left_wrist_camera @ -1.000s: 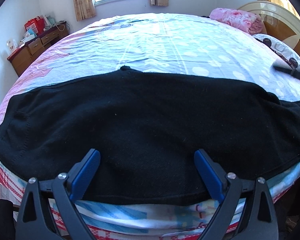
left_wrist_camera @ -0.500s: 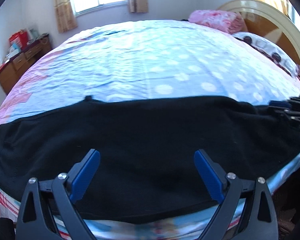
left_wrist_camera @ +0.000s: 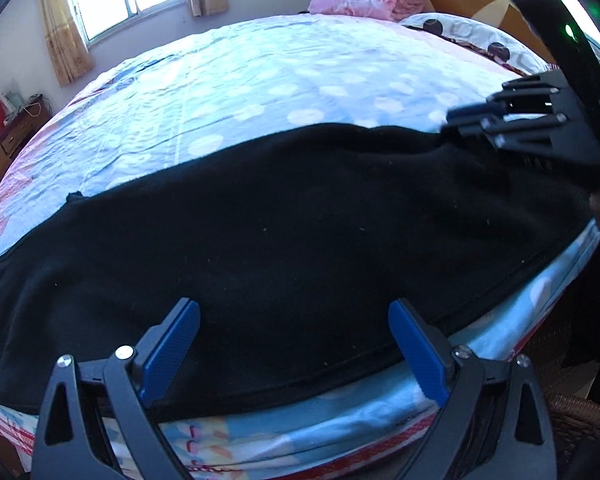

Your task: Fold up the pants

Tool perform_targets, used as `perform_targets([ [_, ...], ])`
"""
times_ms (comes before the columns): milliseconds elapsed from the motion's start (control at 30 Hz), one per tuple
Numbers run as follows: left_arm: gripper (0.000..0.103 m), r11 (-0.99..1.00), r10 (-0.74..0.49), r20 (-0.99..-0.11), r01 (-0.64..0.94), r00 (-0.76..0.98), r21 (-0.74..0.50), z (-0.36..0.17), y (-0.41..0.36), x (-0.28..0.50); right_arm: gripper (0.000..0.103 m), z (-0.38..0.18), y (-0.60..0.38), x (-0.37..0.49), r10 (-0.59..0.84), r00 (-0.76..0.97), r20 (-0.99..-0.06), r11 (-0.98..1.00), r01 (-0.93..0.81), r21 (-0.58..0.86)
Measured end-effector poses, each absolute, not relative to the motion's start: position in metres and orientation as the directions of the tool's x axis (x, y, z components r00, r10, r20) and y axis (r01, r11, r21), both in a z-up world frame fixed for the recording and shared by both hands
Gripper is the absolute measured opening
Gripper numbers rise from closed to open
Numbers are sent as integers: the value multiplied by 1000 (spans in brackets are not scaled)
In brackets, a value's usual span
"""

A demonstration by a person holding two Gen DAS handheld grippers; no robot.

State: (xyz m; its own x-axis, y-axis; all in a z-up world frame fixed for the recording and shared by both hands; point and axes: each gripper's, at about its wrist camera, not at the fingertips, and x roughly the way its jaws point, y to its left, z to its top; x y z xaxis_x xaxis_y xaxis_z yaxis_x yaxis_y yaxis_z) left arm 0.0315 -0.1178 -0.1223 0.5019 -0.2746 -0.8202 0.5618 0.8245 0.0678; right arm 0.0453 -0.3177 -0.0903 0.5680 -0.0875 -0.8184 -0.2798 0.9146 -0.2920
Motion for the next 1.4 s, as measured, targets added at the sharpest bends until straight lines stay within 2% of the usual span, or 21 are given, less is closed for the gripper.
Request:
perform_targets([
  [133, 99, 829, -276, -827, 557, 491, 55, -124, -113, 33, 14, -77, -350, 42, -42, 652, -757, 978, -129, -165],
  [200, 99, 828, -272, -827, 557, 492, 59, -126, -115, 32, 14, -83, -368, 40, -23, 626, -779, 992, -81, -95],
  [267, 101, 828, -264, -829, 557, 493, 67, -128, -117, 32, 14, -76, -377, 30, 0, 649, -761, 998, -45, -38],
  [333, 102, 828, -253, -831, 555, 496, 79, -128, -120, 31, 14, -62, -371, 14, 165, 667, -726, 986, -134, 101],
  [367, 102, 829, -247, -832, 553, 498, 85, -129, -121, 31, 14, -60, -367, 12, 196, 660, -725, 980, -153, 125],
  [500, 102, 828, -230, -835, 551, 500, 102, -130, -123, 26, 14, -76, -345, 34, 433, 513, -742, 900, -203, 385],
  [567, 102, 826, -214, -840, 552, 499, 117, -132, -125, 23, 12, -100, -341, 55, 369, 448, -814, 923, -76, 377],
  [667, 102, 823, -213, -838, 554, 503, 124, -132, -124, 18, 11, -100, -354, 73, 391, 520, -759, 892, -12, 451],
  [767, 103, 824, -228, -841, 558, 490, 102, -132, -119, 16, 17, -89, -374, 77, 229, 612, -757, 915, 131, 382],
  [833, 103, 823, -235, -843, 561, 484, 93, -133, -117, 16, 17, -83, -388, 67, 344, 655, -673, 842, 102, 530],
  [900, 103, 818, -242, -840, 567, 485, 92, -130, -116, 14, 17, -75, -380, 52, 382, 653, -654, 839, 51, 541],
  [1033, 101, 814, -293, -829, 579, 476, 46, -115, -108, 15, 17, -77, -335, 16, 374, 568, -733, 914, -92, 395],
  [1100, 101, 819, -310, -816, 573, 488, 31, -103, -104, 17, 18, -98, -328, -4, 392, 480, -785, 912, -92, 399],
  [1133, 101, 818, -325, -808, 575, 491, 20, -97, -104, 20, 18, -106, -324, -17, 418, 462, -782, 902, -105, 420],
  [1267, 101, 806, -336, -787, 590, 518, 44, -83, -123, 28, 18, -90, -328, -46, 424, 524, -739, 897, -131, 422],
  [1333, 101, 794, -344, -770, 604, 537, 67, -75, -140, 34, 18, -71, -346, -50, 413, 629, -658, 885, -106, 454],
  [1400, 101, 780, -344, -767, 619, 541, 87, -73, -163, 39, 18, -58, -368, -47, 323, 707, -630, 897, -15, 442],
])
